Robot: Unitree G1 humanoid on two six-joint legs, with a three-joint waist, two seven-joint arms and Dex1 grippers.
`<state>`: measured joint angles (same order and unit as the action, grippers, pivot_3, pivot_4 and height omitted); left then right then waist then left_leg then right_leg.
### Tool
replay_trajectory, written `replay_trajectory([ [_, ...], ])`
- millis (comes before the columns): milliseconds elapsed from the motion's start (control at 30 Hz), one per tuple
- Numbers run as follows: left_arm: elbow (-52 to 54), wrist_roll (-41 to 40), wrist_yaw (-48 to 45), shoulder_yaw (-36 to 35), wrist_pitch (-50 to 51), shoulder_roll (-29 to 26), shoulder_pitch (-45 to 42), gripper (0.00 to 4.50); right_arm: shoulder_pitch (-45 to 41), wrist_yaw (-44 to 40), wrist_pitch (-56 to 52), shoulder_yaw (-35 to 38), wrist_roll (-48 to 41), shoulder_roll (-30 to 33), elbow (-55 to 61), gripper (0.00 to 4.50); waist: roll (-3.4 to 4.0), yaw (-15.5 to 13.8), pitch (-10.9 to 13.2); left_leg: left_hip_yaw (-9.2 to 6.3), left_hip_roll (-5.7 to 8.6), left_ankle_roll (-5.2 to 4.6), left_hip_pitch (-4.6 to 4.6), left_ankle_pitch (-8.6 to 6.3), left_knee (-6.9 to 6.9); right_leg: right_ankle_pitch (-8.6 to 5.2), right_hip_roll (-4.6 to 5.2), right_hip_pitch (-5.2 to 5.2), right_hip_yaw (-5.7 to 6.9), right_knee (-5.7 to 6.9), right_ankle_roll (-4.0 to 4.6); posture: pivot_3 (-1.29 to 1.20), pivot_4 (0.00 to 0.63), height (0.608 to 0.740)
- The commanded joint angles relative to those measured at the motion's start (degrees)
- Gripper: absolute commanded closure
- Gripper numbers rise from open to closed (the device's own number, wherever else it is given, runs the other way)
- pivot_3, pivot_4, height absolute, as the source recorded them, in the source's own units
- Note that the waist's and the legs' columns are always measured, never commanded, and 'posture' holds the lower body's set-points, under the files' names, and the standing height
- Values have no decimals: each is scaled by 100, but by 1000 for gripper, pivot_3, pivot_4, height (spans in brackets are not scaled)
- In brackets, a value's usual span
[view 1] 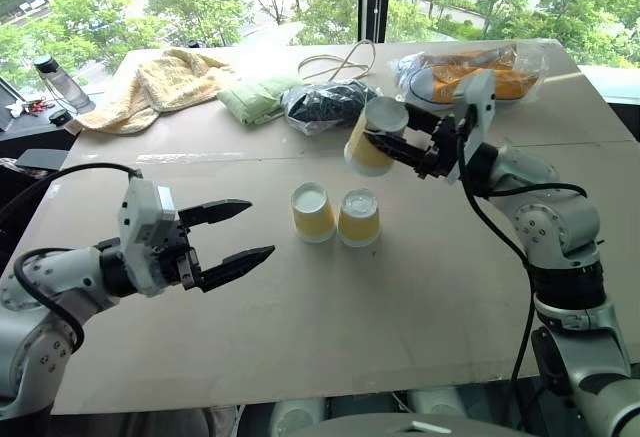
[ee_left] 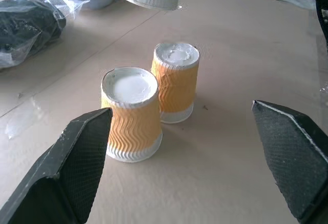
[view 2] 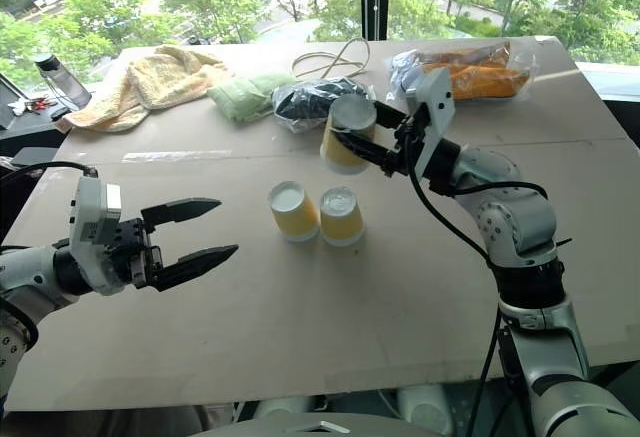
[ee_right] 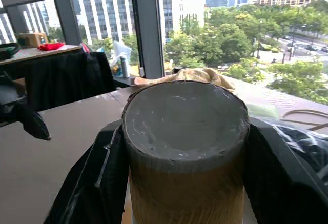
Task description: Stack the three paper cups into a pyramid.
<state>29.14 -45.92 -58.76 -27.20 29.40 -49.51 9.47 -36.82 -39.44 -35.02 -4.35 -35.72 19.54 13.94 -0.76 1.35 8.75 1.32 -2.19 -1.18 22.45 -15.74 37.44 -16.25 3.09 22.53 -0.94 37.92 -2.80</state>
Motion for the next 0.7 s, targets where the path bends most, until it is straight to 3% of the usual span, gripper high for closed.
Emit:
replay_trajectory([
  [33,31,72,-62,-213,-243,76,77,0,-294,-19,-537,-267,-244,-70,404,2229,-2,-37,-1,0,4,1,12,1,5,1,3,11,2,0,0,0,150,740],
  [700,237,-25,149,-118,-282,270,76,0,-377,-394,-554,-673,330,33,145,2229,-4,-34,-3,-1,6,1,26,1,8,1,-14,24,19,1,-1,0,150,740],
])
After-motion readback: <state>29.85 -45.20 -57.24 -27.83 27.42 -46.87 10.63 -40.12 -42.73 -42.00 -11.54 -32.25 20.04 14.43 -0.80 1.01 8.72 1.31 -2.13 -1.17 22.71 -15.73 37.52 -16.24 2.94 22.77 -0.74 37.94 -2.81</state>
